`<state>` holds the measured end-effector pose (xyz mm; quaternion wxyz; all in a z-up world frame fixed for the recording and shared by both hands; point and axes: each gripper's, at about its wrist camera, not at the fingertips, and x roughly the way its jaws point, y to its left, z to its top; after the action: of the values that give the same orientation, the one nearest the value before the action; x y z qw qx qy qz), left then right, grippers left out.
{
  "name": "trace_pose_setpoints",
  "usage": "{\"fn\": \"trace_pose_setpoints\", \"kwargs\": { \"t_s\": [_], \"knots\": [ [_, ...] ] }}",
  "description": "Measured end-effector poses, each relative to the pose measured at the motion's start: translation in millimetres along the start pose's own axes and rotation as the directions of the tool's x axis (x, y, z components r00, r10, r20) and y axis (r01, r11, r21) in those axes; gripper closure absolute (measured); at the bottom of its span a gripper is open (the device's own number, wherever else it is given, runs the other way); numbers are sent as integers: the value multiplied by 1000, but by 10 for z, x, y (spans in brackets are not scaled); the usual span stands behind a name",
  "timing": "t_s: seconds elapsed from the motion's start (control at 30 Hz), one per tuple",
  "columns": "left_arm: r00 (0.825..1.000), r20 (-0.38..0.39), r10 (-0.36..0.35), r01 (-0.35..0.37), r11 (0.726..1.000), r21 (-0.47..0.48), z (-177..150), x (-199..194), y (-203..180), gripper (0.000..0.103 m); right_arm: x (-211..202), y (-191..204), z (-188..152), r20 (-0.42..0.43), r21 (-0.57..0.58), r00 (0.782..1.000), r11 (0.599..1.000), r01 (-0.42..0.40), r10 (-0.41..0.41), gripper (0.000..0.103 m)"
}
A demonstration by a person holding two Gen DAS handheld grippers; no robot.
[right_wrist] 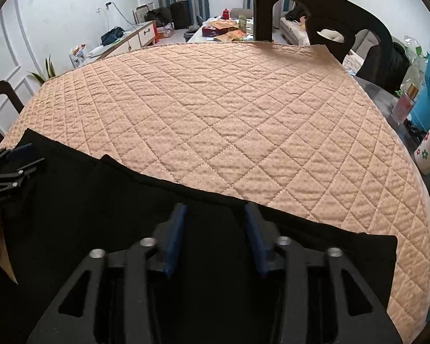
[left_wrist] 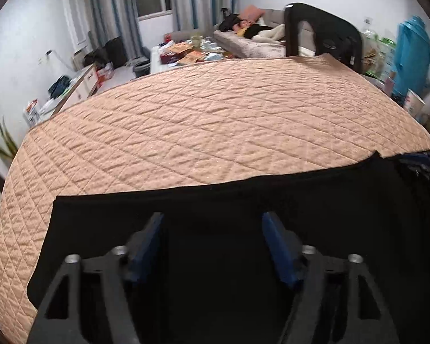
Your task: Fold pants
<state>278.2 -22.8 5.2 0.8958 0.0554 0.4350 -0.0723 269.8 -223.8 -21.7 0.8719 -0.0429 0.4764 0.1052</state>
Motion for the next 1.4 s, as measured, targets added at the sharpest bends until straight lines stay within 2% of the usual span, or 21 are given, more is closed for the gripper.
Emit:
{"fn": "trace_pose_setpoints", "kwargs": {
  "t_s": [0.07, 0.13, 0.2, 0.23, 0.33, 0.47, 0.57, 0.73, 0.87, 1.0, 1.17, 1.23, 1.33, 1.37, 1.4],
  "knots": [
    [1000, 7, -17, 17, 1000, 20, -23, -42, -64, 61, 3, 6, 2, 0, 2, 1000, 1000, -1, 1, 87],
    [1000, 7, -26, 26, 999, 33, -34, -70, -133, 81, -1, 24, 2, 4, -8, 1000, 1000, 8, -8, 89],
    [1000, -3, -19, 20, 998, 52, -1, -67, -199, 97, -20, 39, -11, 3, -6, 1000, 1000, 8, -8, 92],
    [1000, -12, -6, 7, 999, 54, 2, -83, -217, 98, -41, 41, -25, 4, 1, 1000, 1000, 2, -2, 93],
    [1000, -11, -6, 6, 999, 37, 11, -204, -187, 99, -239, 95, -93, 38, 8, 999, 1000, -11, 11, 94],
    [998, 56, -19, 18, 1000, 8, -32, -592, -120, 99, -631, 111, -151, 121, 5, 992, 999, -40, 39, 94],
    [992, 123, -33, 32, 999, 4, -172, -1006, -138, 99, -1061, 137, -322, 202, 8, 977, 997, -76, 72, 94],
    [975, 216, -60, 61, 998, 1, -682, -1652, -208, 99, -1733, 285, -848, 316, -21, 943, 994, -106, 107, 94],
    [968, 230, -97, 105, 994, -20, -1224, -1962, -254, 99, -2101, 327, -1482, 365, 26, 922, 989, -146, 127, 94],
    [974, 175, -144, 150, 989, -21, -1778, -2039, -373, 98, -2117, 271, -2064, 323, 128, 935, 972, -196, 146, 94],
    [983, 67, -172, 176, 983, -60, -2227, -1908, -409, 98, -1797, 204, -2608, 188, 254, 960, 934, -250, 206, 93],
    [985, 55, -163, 167, 982, -89, -2320, -1933, -345, 98, -1735, 213, -2686, 158, 270, 962, 927, -261, 224, 93],
    [987, 70, -147, 155, 980, -122, -2341, -2018, -245, 96, -1800, 201, -2729, 172, 292, 953, 911, -290, 248, 89],
    [987, 81, -139, 149, 981, -123, -2315, -2042, -226, 94, -1825, 182, -2726, 180, 296, 953, 911, -288, 243, 84],
    [987, 92, -132, 142, 982, -121, -2274, -2052, -207, 85, -1849, 161, -2714, 190, 298, 955, 913, -279, 230, 77]
  ]
}}
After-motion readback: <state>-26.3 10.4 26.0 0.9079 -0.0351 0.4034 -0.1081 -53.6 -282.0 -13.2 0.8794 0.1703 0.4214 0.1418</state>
